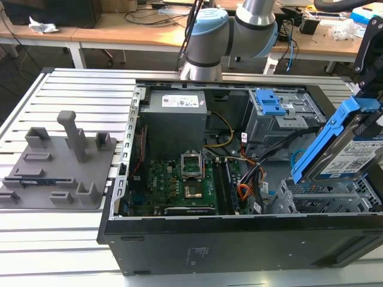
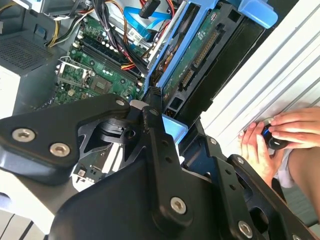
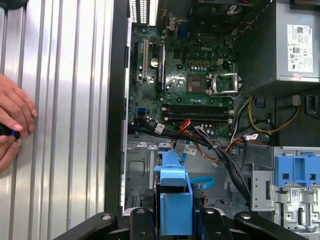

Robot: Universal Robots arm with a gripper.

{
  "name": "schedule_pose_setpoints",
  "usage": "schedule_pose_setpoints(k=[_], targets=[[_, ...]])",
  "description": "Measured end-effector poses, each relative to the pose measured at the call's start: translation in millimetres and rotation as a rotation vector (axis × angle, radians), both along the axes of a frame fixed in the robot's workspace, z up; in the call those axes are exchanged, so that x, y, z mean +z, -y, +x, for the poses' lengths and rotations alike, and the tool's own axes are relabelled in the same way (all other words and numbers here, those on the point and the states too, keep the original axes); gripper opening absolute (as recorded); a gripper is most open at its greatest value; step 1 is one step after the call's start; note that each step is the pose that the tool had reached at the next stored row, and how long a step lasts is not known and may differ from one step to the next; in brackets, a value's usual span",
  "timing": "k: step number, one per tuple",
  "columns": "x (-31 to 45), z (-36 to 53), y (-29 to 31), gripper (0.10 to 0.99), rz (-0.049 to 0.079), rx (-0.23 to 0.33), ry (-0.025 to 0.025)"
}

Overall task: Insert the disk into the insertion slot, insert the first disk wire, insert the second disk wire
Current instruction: 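Insert the disk into the insertion slot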

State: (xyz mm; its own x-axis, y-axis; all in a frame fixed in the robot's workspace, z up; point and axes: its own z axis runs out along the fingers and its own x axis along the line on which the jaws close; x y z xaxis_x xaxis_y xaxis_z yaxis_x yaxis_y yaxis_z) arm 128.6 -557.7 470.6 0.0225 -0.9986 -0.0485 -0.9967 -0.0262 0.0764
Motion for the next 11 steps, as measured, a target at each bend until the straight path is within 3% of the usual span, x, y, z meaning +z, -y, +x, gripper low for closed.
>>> schedule_pose_setpoints(k=[11], targets=[[-2.1, -0.2, 0.0, 0.365, 0.0, -0.025, 0.0001]])
